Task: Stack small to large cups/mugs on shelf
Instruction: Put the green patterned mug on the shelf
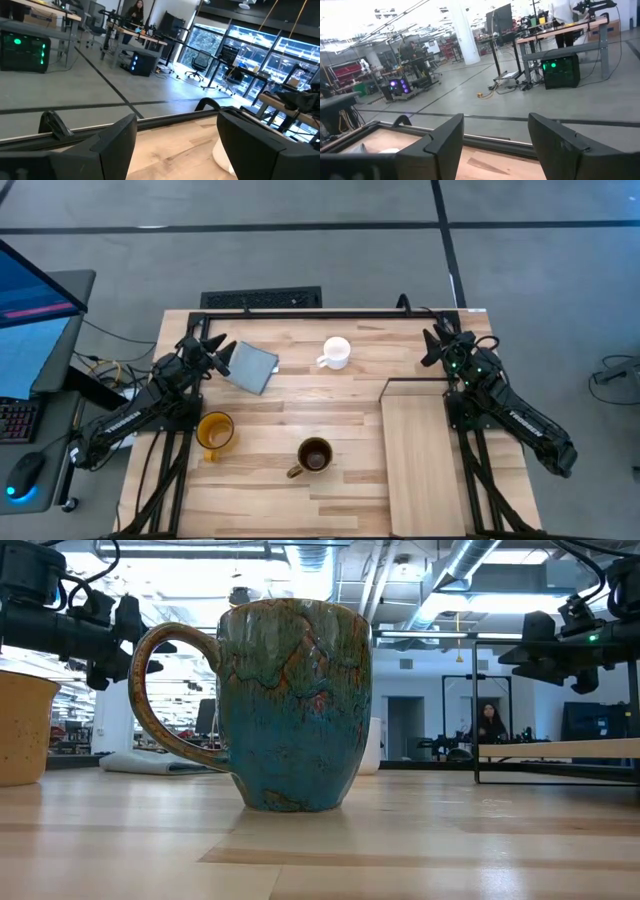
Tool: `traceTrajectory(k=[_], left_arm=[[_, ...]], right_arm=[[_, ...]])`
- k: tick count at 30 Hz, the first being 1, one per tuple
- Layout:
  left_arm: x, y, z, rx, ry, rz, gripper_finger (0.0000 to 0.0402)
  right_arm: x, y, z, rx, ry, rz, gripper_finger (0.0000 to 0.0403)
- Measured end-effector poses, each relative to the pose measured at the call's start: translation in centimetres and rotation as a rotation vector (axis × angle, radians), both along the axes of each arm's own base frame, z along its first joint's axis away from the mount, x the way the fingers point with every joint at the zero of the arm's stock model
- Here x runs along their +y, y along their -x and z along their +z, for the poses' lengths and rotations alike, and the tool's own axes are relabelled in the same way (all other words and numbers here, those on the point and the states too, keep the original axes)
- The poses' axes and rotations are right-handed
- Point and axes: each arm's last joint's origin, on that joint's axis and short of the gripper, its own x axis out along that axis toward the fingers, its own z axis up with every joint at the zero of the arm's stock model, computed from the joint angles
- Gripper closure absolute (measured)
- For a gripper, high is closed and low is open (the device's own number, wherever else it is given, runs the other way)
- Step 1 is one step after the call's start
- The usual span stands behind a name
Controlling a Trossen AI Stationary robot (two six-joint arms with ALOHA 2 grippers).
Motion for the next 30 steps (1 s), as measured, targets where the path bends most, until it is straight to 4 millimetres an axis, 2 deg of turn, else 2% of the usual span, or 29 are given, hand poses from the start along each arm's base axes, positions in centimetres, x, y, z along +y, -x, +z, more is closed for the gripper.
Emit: traceTrajectory(k=[14, 17, 24, 30], left_arm=[[0.0, 0.0, 0.1, -0.004, -0.003, -0.001, 0.0134], [0.0, 0.0, 0.6, -0.028, -0.028, 0.0, 0.0134], [-0.7, 0.6, 4.4, -0.102, -0.225, -0.061, 0.0134], [-1.3, 0.9, 6.4, -0.156, -0.253, -0.147, 0.0135]], right_arm=[[0.0, 0.0, 0.0, 0.002, 0.0, 0.007, 0.0159], [0.0, 0.0, 0.0, 0.003, 0.001, 0.008, 0.0159], [0.0, 0.0, 0.0, 0.003, 0.0, 0.009, 0.0159], [0.0, 0.0, 0.0, 0.003, 0.0, 0.008, 0.0159]])
